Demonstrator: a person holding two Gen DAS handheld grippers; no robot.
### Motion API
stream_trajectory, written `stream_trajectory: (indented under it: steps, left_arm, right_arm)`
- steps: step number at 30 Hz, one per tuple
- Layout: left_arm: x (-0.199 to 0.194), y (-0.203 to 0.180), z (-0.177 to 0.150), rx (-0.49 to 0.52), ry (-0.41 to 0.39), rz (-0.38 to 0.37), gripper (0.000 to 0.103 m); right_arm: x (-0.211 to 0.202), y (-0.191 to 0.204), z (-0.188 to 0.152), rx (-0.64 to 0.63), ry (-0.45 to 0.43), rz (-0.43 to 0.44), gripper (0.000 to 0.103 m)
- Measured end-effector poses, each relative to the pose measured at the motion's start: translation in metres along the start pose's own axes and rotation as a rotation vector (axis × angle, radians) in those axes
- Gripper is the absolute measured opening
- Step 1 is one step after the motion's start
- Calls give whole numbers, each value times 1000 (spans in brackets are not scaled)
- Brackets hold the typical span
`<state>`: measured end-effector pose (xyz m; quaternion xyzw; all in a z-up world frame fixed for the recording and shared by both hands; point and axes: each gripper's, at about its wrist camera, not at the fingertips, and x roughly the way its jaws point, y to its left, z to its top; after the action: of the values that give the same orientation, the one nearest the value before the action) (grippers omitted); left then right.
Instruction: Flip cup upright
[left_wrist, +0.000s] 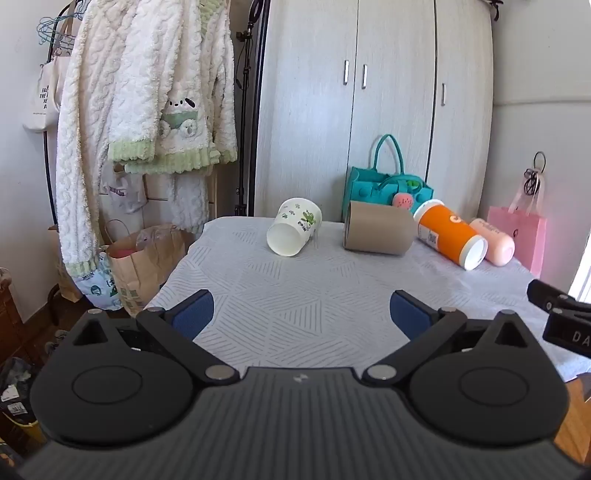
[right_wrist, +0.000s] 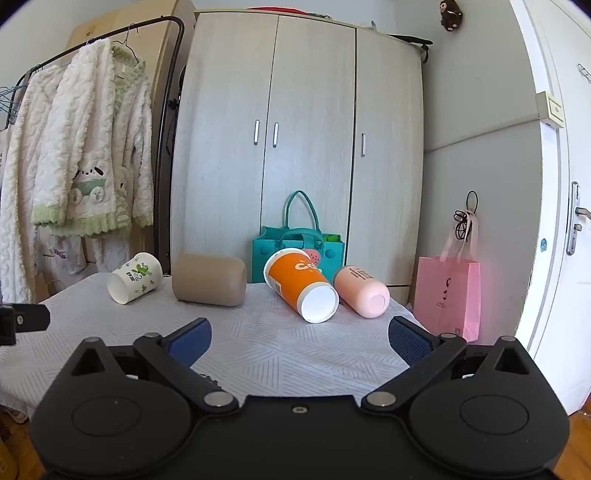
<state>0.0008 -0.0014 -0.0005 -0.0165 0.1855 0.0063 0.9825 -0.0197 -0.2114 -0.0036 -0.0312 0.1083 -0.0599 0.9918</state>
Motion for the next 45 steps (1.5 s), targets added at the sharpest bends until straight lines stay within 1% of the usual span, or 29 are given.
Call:
stream_trajectory:
  steps: [4,5,6,7,10,11,15,19,30,35,45]
  left_arm:
    - [10,-14,0,23,25,40,103]
    - [5,-8,2,-8,5,6,103]
    - [2,2,2,-19,7,-13,103]
    - [-2,3,2,-21,-9,-15,103]
    - [-3,-2,4,-15,-13,-14,103]
    - [-3,5,0,-23,-19,-19,103]
    - [-1,2,-1,-12,-16,-19,103]
    - [-3,8,-2,-50,-12,-38,103]
    - [-4,12,-3,-52,-7,-34,103]
    - [-1,12,-5,-55,10,-33,103]
    - [2,13,-6,-43,23,-25,103]
  right_arm:
    - [0,1,1,-1,1,3,103]
    - [0,2,1,-2,2,3,103]
    - [0,2,1,-4,2,4,103]
    - [0,2,2,-6,1,4,103]
    - [1,-1,1,-7,1,4,103]
    - [2,-1,1,-6,2,4,103]
    - [1,2,0,-11,4,-1,103]
    - [-1,-1,2,0,4,-15,103]
    - [0,-6,2,28,17,-30,103]
    - [2,-6,0,28,25,-41,103]
    - [4,-5,1,20,40,-33,103]
